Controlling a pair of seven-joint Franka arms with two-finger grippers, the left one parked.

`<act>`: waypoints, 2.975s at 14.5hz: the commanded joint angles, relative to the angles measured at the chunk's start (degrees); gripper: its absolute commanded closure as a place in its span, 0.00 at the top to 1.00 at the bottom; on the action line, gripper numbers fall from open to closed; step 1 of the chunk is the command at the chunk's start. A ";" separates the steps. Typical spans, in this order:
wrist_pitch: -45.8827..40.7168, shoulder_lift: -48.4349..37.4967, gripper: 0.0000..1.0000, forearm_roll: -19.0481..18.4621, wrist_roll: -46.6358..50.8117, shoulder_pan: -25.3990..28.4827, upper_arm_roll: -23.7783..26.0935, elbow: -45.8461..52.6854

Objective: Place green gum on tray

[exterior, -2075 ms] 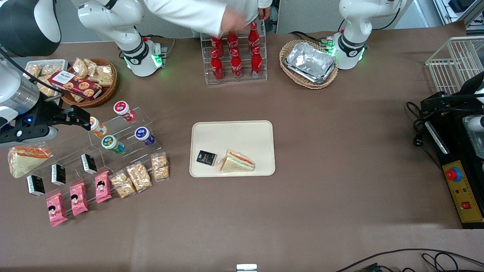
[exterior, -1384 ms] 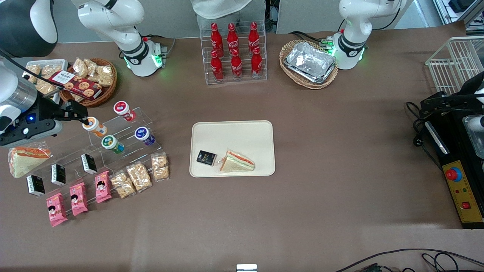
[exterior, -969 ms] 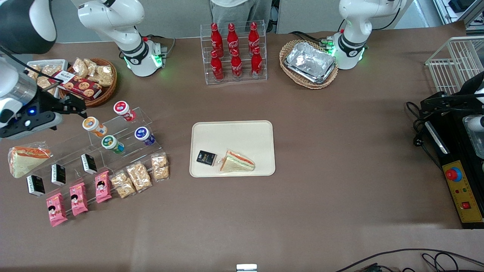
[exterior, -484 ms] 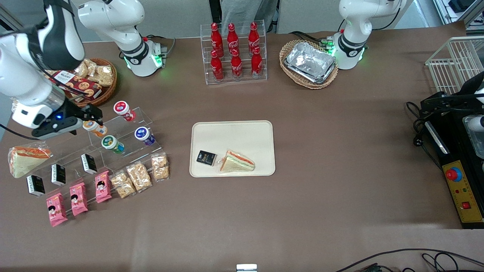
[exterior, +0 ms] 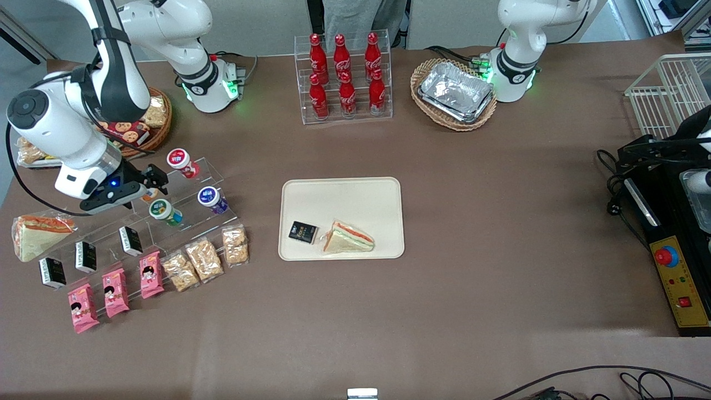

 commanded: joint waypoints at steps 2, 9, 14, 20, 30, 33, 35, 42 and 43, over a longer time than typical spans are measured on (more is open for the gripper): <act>6.84 5.03 1.00 -0.77 -5.20 -0.09 -2.63 -0.16; 17.13 7.41 1.00 -0.68 -4.95 0.09 -2.64 -6.48; 17.05 7.14 1.00 -0.59 -5.03 0.18 -2.64 -7.10; 7.33 4.77 1.00 -0.51 -5.38 0.27 -2.55 -1.06; -7.41 4.33 1.00 2.13 -5.65 0.35 -2.55 8.03; 1.81 5.03 1.00 2.13 -5.56 0.35 -2.47 2.05; 3.33 6.00 1.00 2.13 -5.39 0.44 -2.38 0.90; 11.51 6.44 1.00 2.13 -5.12 1.23 -2.38 -5.43; 11.60 6.70 1.00 2.13 -5.12 1.23 -2.38 -5.52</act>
